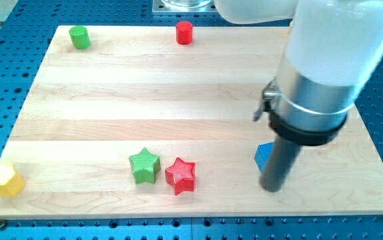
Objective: Drag the cube into the top side of the red star
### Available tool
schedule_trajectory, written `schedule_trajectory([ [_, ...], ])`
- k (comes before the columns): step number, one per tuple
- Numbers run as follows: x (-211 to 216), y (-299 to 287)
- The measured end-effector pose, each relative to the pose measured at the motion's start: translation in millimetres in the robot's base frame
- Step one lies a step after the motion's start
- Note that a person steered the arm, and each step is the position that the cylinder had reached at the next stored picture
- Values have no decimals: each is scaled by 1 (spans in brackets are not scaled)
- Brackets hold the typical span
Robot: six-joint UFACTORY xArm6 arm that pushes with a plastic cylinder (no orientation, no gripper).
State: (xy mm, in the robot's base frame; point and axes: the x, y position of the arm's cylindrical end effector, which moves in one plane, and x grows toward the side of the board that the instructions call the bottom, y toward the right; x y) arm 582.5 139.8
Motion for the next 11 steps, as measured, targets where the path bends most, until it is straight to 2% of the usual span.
schedule_trajectory([
  [1, -24, 29],
  [3, -24, -68],
  [4, -39, -33],
  [5, -31, -79],
  [6, -33, -96],
  [7, -23, -73],
  [8, -59, -44],
  [10, -49, -135],
  [11, -49, -88],
])
